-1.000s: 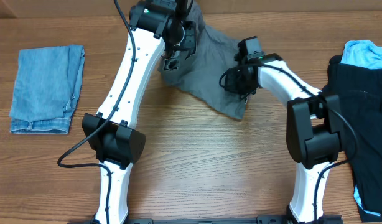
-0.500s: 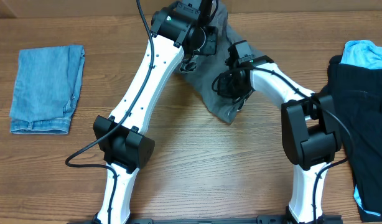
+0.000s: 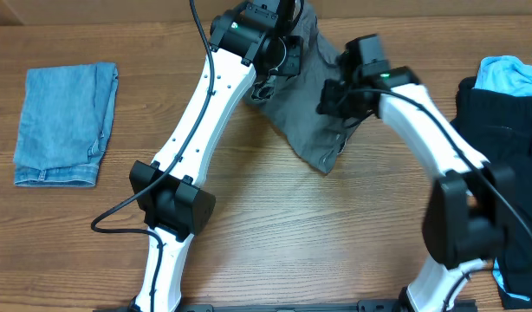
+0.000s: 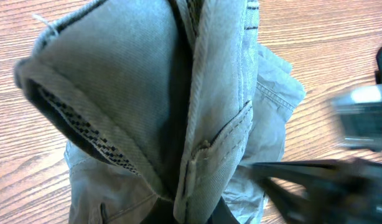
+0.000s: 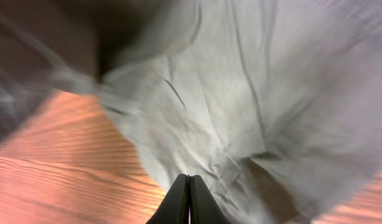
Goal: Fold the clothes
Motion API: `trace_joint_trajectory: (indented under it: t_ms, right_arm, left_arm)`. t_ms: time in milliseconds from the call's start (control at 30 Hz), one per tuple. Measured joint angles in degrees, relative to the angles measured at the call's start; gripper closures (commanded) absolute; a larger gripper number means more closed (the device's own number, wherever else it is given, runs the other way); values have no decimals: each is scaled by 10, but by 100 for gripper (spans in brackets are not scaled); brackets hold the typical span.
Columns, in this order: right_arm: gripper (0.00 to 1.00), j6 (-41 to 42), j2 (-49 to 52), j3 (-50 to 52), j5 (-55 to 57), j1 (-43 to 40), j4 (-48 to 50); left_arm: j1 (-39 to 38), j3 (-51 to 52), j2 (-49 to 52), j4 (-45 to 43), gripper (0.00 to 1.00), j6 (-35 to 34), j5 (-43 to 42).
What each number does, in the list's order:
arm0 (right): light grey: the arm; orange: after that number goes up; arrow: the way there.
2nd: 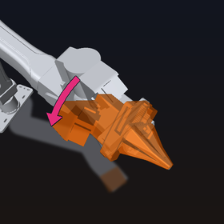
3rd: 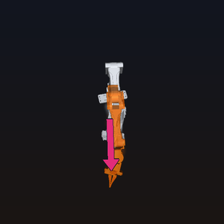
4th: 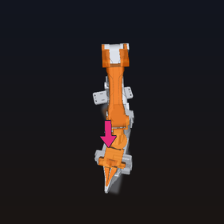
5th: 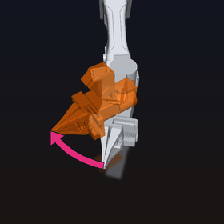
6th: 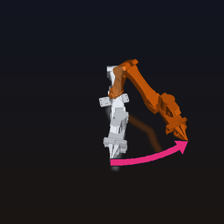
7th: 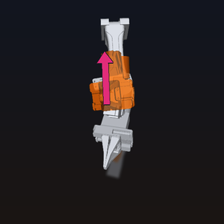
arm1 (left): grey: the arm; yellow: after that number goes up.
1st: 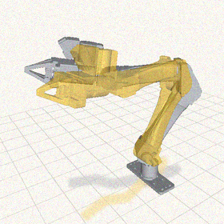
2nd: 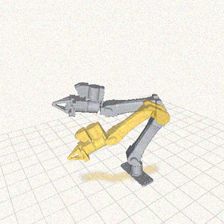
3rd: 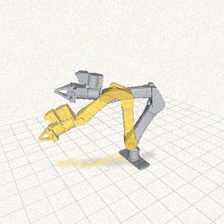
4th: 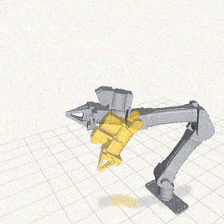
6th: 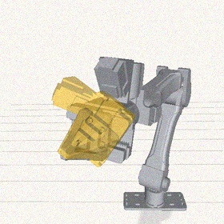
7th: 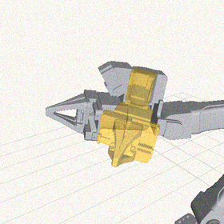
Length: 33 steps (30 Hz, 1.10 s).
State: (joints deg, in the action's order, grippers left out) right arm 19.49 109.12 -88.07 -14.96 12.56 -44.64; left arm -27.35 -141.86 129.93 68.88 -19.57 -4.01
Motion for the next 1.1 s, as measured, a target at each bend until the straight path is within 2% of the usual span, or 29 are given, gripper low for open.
trace_joint_trajectory:
  t_ms: [267,467,700,1100]
  right_arm:
    - [96,0,-29,0,0,-65,-42]
    - [96,-6,-29,0,-1,-83,-57]
    - [96,-11,-29,0,-1,-107,-63]
    - [96,-15,-29,0,0,-204,-94]
  left_arm:
    - [-9,0,0,-12,96,0,0]
    - [-29,5,0,-22,96,0,6]
    - [-54,61,0,-80,96,0,19]
    - [-92,145,1,-163,95,3,24]
